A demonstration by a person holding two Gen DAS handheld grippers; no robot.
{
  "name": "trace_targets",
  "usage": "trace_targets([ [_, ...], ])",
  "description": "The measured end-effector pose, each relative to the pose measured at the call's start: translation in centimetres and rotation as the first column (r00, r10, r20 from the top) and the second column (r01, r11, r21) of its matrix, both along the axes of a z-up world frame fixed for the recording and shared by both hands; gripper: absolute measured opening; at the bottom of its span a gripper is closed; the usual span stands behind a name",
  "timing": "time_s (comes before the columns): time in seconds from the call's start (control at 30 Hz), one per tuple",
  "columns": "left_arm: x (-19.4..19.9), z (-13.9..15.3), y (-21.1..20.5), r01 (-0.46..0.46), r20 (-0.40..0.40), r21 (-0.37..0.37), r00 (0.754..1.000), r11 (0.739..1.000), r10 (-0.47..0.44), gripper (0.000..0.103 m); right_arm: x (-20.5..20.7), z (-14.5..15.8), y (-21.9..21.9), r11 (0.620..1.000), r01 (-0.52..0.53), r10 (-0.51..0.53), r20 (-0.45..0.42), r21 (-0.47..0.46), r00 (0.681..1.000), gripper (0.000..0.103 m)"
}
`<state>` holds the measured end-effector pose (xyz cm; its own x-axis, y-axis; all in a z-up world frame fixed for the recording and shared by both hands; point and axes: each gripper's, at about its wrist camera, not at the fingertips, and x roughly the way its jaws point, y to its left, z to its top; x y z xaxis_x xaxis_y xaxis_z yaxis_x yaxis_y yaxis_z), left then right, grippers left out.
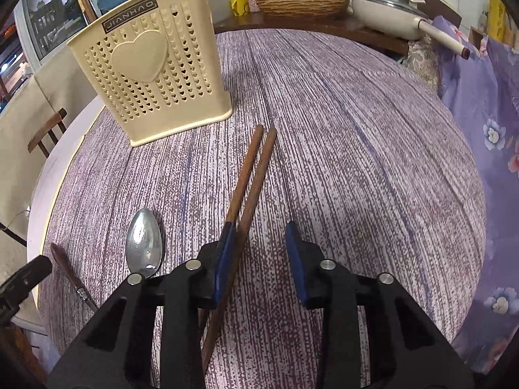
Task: Organize utensils
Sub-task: 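Grasp a wooden chopstick with the right tool while the left grasps a wooden-handled spoon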
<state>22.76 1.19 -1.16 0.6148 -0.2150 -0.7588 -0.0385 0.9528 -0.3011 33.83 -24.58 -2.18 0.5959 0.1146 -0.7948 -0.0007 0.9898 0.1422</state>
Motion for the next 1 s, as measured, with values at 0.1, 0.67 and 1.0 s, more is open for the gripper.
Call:
trace_targets([
  [0.1, -0.1, -0.5, -0.3, 0.000, -0.015, 0.004, 1.000, 1.000, 0.000, 0.055, 0.1, 0.0, 0.1, 1.000, 0.004, -0.004, -0.002, -0.001, 1.000, 0.032],
  [0.67, 0.1, -0.9, -1.5, -0.005, -0.021, 0.036, 1.000, 0.999, 0.006, 0.053, 2.3, -0.1, 0.4, 0.998, 0.017, -0.017, 0.007, -0.068, 1.000, 0.016],
  [1.0, 4.0, -1.0, -4.0, 0.052, -0.026, 0.116, 0.998, 0.992, -0.049, 0.030, 1.9, -0.1, -0.6, 1.000, -0.008, 0.008, -0.003, -0.025, 1.000, 0.013],
])
